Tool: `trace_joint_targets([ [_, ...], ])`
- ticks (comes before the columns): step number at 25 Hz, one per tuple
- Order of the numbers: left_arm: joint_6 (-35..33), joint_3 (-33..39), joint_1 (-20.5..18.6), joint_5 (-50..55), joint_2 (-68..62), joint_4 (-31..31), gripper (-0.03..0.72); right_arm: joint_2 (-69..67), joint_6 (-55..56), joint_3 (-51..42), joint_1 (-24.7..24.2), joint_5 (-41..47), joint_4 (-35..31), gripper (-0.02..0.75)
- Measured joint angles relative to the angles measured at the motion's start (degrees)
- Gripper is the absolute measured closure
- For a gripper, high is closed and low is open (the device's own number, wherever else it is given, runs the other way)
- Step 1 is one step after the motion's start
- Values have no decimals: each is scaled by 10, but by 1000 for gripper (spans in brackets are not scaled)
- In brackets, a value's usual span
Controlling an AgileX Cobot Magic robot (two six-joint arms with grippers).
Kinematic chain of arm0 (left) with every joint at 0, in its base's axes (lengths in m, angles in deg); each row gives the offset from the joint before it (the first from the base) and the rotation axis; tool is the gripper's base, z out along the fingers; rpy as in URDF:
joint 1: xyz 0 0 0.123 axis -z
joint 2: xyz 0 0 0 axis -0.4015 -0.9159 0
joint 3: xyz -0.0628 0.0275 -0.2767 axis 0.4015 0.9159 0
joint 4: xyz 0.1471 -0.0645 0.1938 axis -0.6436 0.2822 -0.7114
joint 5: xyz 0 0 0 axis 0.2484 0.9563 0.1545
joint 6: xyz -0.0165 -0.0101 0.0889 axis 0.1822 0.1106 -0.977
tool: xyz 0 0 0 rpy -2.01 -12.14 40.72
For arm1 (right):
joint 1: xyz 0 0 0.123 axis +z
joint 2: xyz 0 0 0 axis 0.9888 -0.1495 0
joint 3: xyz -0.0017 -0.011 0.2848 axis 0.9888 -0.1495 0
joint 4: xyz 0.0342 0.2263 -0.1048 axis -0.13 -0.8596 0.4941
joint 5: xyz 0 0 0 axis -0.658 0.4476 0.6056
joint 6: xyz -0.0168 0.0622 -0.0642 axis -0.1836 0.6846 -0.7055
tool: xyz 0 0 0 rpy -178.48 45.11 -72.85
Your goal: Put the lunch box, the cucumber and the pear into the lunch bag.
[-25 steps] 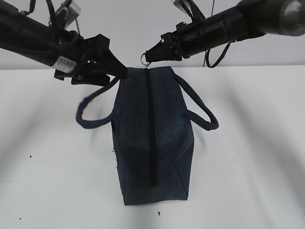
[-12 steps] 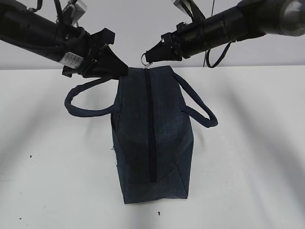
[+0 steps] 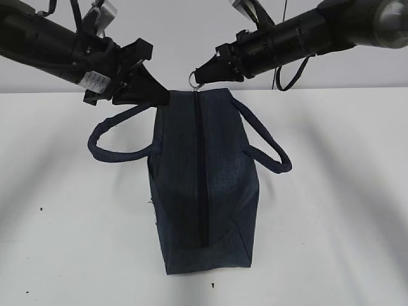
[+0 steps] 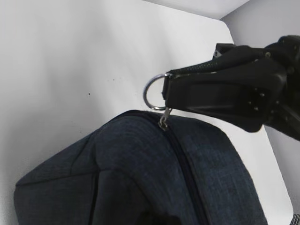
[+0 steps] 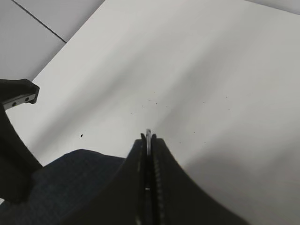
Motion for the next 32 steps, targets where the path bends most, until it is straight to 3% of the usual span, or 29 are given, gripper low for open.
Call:
trace_joint_targets([
  [32,-53,-2,0,131,0,100,683,-38,14,1,-33,33,43,732],
])
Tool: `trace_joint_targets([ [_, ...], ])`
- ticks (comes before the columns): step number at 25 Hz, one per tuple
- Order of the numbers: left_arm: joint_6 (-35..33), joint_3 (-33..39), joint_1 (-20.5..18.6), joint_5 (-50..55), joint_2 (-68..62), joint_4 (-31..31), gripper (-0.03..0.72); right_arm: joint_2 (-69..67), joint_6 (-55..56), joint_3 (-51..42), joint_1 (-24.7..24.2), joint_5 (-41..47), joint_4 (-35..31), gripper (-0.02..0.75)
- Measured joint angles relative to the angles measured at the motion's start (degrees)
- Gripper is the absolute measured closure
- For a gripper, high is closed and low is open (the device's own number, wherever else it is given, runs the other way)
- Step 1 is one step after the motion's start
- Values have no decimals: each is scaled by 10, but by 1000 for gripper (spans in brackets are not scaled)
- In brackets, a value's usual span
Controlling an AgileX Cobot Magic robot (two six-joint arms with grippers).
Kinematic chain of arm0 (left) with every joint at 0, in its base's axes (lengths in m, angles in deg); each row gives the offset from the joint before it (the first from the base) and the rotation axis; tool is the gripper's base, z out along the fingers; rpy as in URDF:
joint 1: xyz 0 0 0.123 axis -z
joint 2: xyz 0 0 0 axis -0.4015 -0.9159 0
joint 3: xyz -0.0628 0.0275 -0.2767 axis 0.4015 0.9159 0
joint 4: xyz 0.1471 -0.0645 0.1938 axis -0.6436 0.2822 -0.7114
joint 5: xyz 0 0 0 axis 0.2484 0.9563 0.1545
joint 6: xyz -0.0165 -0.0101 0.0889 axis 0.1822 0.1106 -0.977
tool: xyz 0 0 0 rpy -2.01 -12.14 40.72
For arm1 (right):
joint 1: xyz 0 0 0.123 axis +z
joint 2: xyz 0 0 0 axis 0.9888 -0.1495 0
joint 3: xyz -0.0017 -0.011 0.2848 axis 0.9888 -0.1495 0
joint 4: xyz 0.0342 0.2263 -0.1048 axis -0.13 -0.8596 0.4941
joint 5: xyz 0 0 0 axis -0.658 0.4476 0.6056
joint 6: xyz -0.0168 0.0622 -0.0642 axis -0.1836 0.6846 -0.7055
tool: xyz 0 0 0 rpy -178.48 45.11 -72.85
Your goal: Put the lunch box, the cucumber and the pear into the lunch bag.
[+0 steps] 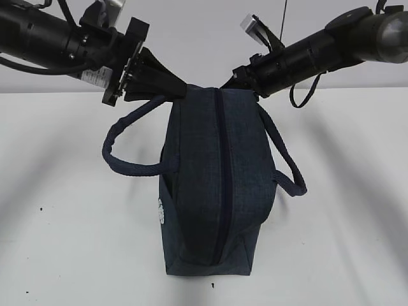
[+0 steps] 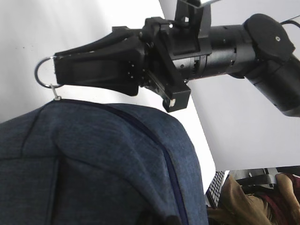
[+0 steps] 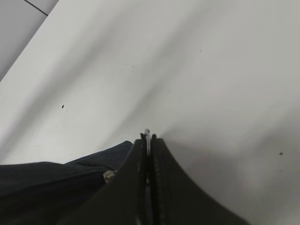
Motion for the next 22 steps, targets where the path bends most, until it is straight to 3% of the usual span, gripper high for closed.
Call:
trace_joint_targets([
  [16,-2,0,0,-11,0,-3,683,-26,44,4,0,-4,20,732],
  [22,-2,0,0,-14,0,-4,683,-30,44,48,0,11,27,732],
])
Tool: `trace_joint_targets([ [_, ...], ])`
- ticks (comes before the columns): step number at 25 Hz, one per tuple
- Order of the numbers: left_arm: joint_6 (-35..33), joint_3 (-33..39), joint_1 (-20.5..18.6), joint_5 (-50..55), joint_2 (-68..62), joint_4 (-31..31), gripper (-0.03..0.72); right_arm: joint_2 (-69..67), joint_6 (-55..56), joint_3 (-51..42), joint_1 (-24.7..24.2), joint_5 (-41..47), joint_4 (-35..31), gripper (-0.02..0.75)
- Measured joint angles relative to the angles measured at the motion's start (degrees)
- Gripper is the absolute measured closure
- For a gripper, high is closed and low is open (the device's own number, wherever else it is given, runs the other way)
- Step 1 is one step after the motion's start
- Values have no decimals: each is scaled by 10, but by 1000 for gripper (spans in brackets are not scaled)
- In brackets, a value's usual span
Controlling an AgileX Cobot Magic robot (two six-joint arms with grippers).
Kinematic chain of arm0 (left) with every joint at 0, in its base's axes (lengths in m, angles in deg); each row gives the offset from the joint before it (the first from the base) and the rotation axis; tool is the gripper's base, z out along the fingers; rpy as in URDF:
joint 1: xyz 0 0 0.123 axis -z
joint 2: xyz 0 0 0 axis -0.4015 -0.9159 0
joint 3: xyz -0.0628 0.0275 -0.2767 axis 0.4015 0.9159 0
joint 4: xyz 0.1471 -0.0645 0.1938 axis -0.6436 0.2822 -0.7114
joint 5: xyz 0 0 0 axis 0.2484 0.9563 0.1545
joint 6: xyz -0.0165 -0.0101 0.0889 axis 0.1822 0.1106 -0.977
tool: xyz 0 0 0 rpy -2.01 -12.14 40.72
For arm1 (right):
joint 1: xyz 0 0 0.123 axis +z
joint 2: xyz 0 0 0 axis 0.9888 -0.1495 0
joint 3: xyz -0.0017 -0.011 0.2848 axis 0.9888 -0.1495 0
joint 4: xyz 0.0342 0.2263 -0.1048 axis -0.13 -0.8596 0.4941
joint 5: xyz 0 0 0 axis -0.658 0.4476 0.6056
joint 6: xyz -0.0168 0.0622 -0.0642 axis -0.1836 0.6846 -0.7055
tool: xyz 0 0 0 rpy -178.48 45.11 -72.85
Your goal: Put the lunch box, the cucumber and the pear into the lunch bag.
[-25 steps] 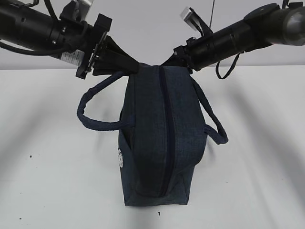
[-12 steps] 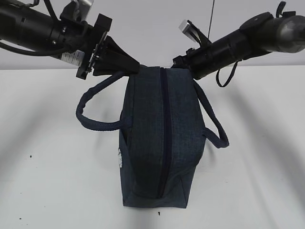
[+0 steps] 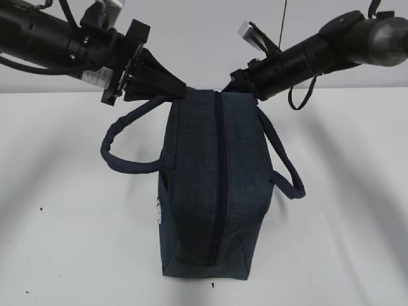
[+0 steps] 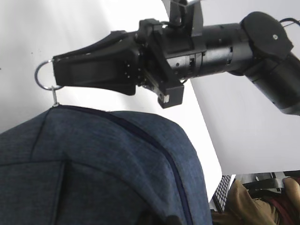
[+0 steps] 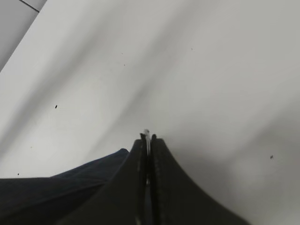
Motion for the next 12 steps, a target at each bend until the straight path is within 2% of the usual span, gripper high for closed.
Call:
trace_joint_targets([
  [3,-1,0,0,-1,0,3,683,0,1,44,0,20,5,725],
  [6,-1,-1,0,-14,1,4,683,-1,12,78,-1,22,10,680],
  [8,-2,-1,0,-27,1,-5,683,-1,17,91,-4,20,10,608],
  [12,-2,-1,0,-47,1,-13,664,-1,42,93,-5,19,10,402],
])
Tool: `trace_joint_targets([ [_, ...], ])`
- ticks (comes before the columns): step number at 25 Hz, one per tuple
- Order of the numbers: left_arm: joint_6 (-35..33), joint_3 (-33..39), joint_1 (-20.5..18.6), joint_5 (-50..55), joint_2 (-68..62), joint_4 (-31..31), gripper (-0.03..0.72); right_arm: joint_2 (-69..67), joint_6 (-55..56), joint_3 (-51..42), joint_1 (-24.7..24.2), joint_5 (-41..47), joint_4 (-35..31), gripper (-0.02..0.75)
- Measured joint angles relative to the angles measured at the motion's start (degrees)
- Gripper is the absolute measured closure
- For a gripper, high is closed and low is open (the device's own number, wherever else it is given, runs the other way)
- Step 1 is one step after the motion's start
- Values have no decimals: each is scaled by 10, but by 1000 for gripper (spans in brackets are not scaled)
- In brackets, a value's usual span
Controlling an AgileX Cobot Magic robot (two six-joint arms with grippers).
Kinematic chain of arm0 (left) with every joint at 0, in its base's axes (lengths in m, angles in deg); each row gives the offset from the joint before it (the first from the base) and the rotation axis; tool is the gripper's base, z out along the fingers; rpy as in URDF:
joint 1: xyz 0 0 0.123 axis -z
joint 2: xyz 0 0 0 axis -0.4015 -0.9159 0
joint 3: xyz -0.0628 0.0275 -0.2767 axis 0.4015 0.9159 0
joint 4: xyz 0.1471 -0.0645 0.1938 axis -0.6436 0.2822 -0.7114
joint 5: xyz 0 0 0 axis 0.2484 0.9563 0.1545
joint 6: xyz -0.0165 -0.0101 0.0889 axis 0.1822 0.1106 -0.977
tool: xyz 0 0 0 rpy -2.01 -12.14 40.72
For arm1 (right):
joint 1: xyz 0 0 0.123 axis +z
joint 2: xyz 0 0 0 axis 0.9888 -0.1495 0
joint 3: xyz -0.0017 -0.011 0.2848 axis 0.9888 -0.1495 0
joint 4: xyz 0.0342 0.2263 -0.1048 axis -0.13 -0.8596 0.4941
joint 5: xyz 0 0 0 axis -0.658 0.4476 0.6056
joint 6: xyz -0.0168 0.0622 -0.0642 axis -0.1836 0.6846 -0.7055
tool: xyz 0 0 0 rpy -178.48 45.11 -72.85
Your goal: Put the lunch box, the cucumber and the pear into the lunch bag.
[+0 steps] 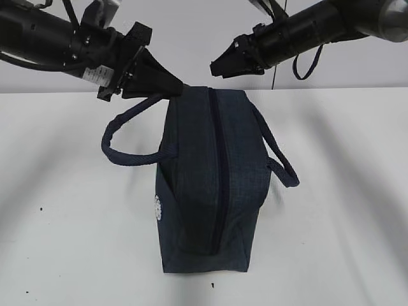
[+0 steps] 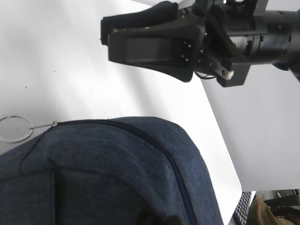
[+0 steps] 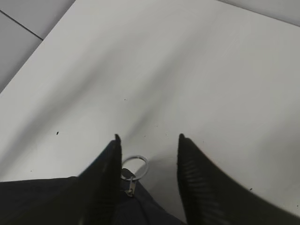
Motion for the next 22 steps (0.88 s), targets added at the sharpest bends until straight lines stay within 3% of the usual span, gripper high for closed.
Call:
trace_joint_targets([
  [2,0,0,0,-8,0,-1,619,0,14,1,0,2,0,322],
  [4,0,-1,0,-20,1,1,549,0,23,1,0,11,0,292],
  [8,0,-1,0,-35,7,2,373,0,50,1,0,45,0,279],
  [11,0,-1,0,-37,10,-3,284,0,58,1,0,48,0,279],
  [19,0,-1,-24,-41,26,-13,253,29,72,1,0,52,21,278],
  [22,0,-1,-37,-45,53,-48,253,52,89,1,0,53,56,278],
])
